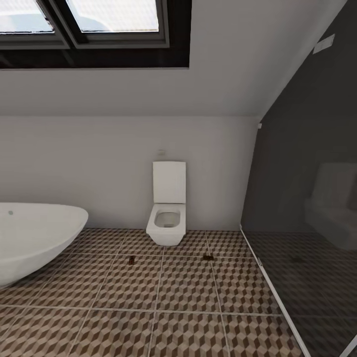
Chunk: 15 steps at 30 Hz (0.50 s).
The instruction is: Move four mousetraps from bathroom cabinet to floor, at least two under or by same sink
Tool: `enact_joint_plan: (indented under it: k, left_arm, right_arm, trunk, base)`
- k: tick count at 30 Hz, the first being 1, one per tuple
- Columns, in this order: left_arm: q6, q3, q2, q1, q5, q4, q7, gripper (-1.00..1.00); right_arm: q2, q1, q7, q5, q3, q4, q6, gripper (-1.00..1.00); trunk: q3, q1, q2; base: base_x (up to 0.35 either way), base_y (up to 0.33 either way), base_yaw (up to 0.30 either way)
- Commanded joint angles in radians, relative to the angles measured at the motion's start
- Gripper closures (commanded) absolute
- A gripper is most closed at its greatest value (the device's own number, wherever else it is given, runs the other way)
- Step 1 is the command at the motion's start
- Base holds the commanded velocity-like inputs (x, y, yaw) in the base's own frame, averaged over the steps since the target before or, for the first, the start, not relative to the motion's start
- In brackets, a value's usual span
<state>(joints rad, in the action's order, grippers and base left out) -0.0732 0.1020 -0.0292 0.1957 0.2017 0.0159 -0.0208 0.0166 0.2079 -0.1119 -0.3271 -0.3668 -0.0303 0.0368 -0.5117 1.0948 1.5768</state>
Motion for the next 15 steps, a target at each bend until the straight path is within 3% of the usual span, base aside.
enact_joint_plan:
  k: [1,15]
  left_arm:
    - [-0.003,0.008,0.000,0.001,0.010,-0.001,-0.002,-1.00]
    - [-0.003,0.008,0.000,0.001,0.011,-0.001,-0.002,-1.00]
  right_arm:
    - [0.000,0.001,-0.002,-0.006,-0.009,0.000,0.003,-1.00]
    - [0.007,0.001,-0.002,0.001,-0.010,0.001,0.003,-1.00]
  trunk:
    - [-0.001,0.000,0.001]
    - [-0.001,0.000,0.001]
  base:
    - [0.000,0.000,0.000]
    - [0.000,0.000,0.000]
